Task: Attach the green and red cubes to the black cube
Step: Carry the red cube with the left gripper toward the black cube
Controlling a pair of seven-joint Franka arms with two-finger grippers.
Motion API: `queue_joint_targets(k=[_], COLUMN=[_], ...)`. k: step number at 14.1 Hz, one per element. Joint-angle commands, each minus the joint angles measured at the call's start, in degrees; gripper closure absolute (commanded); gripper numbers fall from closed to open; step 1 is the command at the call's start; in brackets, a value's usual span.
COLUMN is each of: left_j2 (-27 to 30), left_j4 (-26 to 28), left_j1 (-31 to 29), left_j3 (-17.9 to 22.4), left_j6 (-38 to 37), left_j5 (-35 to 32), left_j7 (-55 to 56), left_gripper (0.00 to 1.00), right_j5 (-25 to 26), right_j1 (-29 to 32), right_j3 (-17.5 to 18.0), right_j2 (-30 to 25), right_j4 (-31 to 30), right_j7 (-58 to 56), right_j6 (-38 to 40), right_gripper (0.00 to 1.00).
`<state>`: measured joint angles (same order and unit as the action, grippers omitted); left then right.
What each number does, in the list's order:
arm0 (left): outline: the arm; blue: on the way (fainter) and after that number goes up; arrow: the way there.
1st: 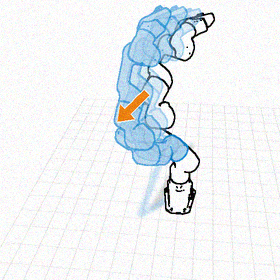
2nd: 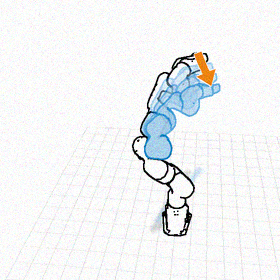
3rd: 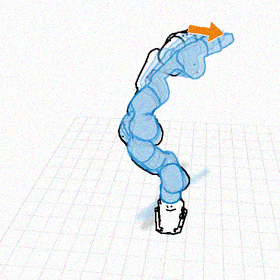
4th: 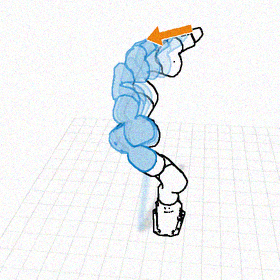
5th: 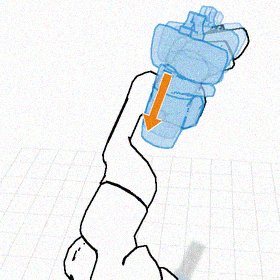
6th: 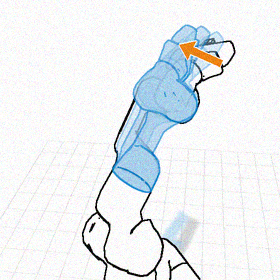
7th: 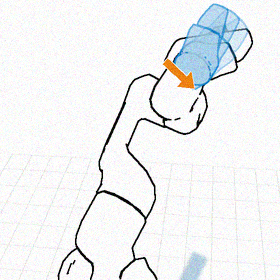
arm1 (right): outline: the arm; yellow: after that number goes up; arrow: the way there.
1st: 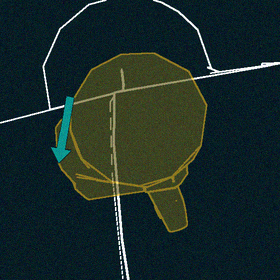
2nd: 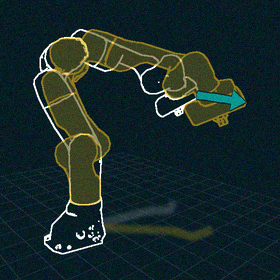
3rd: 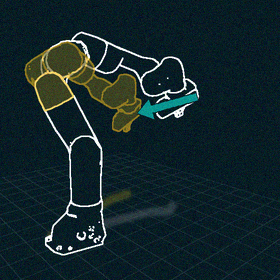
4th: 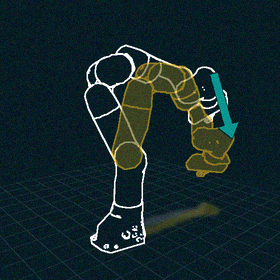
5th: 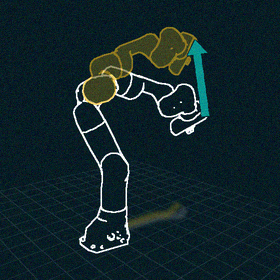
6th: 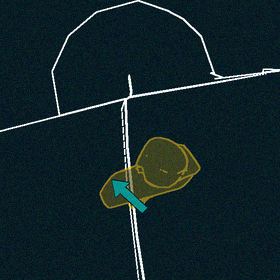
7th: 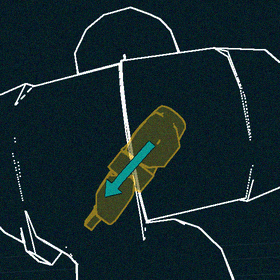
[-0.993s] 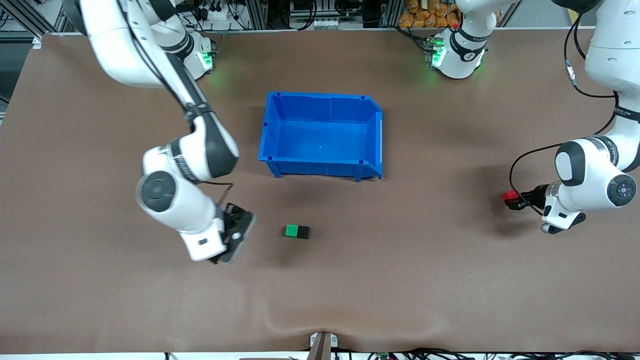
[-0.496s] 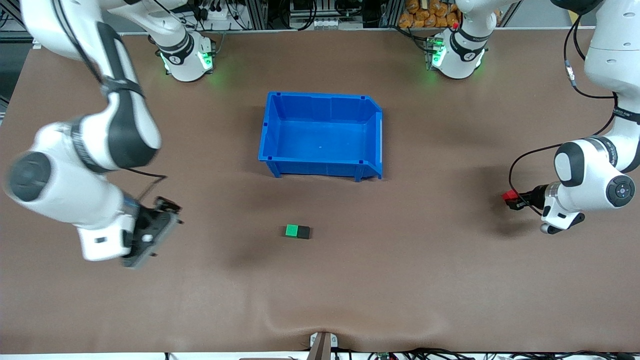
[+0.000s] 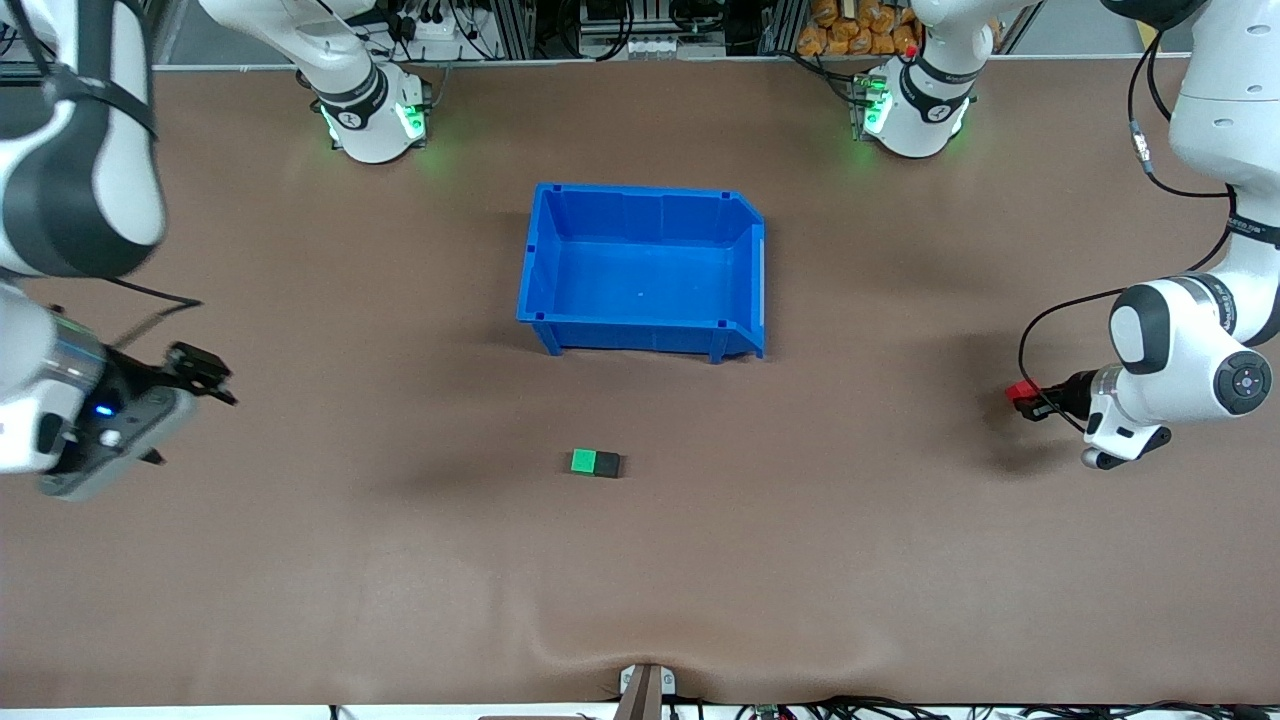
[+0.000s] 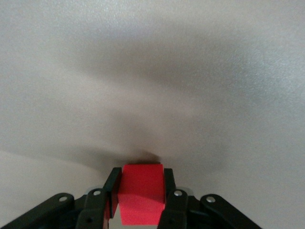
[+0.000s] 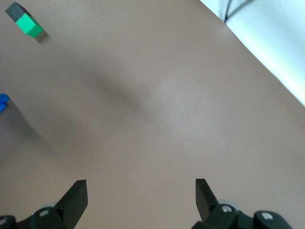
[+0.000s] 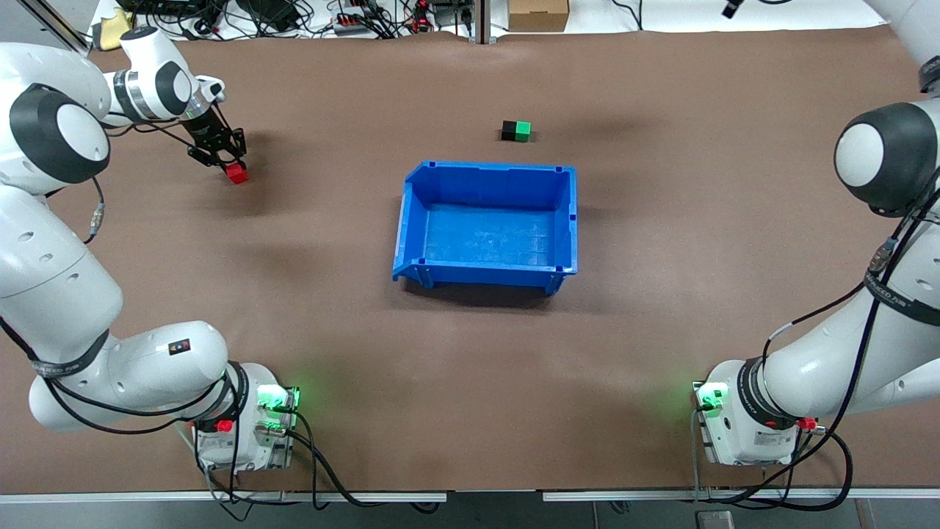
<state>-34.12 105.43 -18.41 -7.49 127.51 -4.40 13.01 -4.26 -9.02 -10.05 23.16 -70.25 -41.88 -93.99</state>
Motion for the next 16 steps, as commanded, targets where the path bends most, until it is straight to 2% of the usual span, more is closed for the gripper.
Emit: queue_joint_targets(k=[1,3,7,8,13,16], left_j2=[0.10,-0.24,-0.42,-0.51,-0.69,-1.91], left_j4=[-2.76,-4.26,-6.29,-6.73,-8.48,-11.02], left_j1=[0.30,1.00,6.17,7.58,13.21,17.34], left_j3=[-0.68,-1.21,-1.74,-1.74,-1.74,-1.74], left_j6=[-0.86,-1.21,-1.56,-1.57,-1.57,-1.57], left_j5=[0.18,0.27,2.63,3.77,7.03,11.85], left_j7=[4.19,7.62,18.60,21.15,38.82,46.81], left_gripper=[1.00,1.00,1.00,1.00,1.00,1.00], right_j5=[-0.04,-0.04,0.48,0.66,1.63,1.63], right_j1=[2.77,5.58,7.88,7.97,7.97,7.79], right_j3=[-0.23,-0.32,-0.41,-0.50,-0.41,-0.23], right_j2=[-3.90,-6.53,-17.16,-18.84,-20.70,-21.05], right_j4=[-2.61,-5.32,-18.93,-20.62,-21.16,-21.16], right_j7=[5.82,6.98,11.01,13.38,28.66,33.69], right_j6=[3.80,4.52,-2.93,-3.73,-3.13,-2.69], right_gripper=[0.00,0.00,0.00,0.00,0.00,0.00])
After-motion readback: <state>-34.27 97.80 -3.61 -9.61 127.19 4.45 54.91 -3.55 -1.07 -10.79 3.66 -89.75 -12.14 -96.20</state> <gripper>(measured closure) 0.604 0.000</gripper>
